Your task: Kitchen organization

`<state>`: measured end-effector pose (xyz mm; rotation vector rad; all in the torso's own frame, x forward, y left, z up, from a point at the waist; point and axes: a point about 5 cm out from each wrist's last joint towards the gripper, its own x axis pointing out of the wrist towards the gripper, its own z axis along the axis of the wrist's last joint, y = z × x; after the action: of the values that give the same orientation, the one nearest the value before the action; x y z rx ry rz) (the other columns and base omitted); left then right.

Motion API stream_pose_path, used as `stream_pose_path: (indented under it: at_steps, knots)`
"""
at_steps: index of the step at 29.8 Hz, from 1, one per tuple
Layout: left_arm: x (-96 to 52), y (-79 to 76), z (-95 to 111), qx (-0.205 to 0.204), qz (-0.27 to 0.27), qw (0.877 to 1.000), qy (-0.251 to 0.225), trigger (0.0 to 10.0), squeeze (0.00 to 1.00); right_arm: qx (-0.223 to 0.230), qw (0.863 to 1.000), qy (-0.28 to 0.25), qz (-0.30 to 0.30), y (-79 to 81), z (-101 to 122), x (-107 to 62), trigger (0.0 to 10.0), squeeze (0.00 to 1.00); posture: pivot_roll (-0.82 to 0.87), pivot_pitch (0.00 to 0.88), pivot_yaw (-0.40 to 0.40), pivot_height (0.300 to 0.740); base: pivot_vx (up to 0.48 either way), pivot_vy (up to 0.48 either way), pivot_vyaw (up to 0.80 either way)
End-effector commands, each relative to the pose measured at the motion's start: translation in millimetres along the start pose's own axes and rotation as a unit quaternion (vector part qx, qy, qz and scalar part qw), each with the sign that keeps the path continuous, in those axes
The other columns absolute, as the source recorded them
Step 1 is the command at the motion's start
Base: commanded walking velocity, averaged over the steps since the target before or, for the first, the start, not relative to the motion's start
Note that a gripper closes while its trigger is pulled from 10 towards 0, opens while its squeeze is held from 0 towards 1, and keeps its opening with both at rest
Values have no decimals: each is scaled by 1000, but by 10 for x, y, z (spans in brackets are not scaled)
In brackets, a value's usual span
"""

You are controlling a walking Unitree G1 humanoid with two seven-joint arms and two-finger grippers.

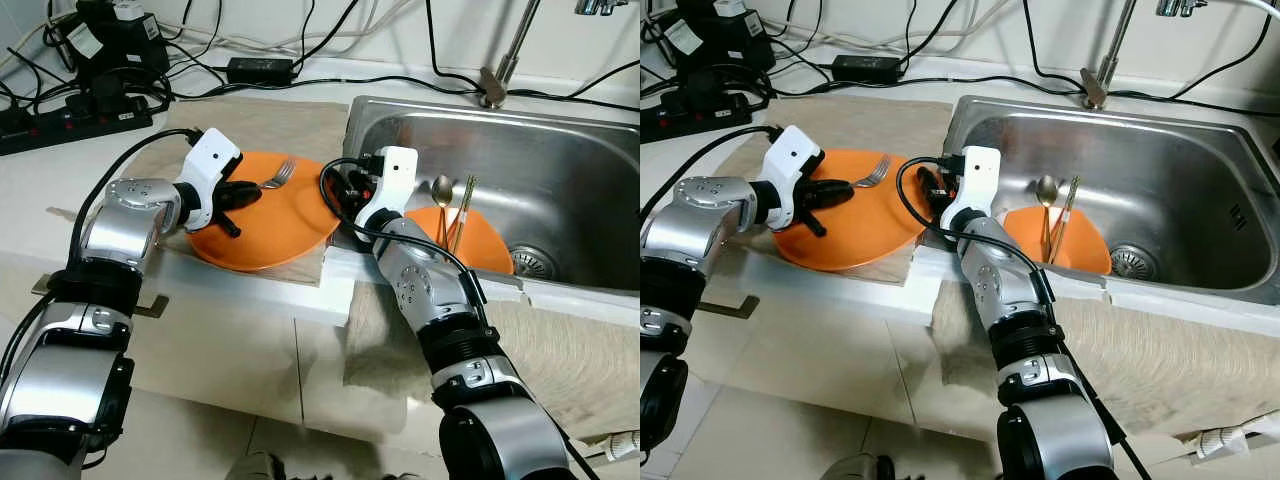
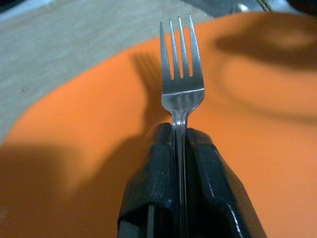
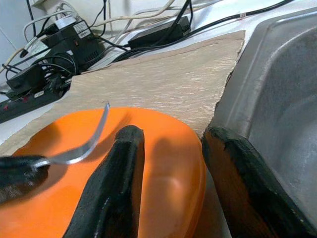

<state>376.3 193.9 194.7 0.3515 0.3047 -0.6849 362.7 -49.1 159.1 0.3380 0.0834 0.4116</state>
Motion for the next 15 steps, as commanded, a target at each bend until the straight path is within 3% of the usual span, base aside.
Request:
stream_pose_path:
  at_steps: [1, 6, 15]
  knots:
    - [-61, 65, 227, 21, 17, 999, -29, 0, 59, 10, 1000, 6, -2, 22, -35, -4, 10000, 0, 83, 26, 21, 740, 0, 0, 0]
    - [-84, 62, 421, 36, 20, 997, -60, 0, 63, 16, 1000, 1, 0, 28, -20, -2, 10000, 0, 84, 26, 21, 740, 0, 0, 0]
    - [-6, -66, 516, 22, 13, 994, -109, 0, 71, 30, 999, -23, -10, 6, 45, 1, 10000, 0, 82, 25, 28, 740, 0, 0, 0]
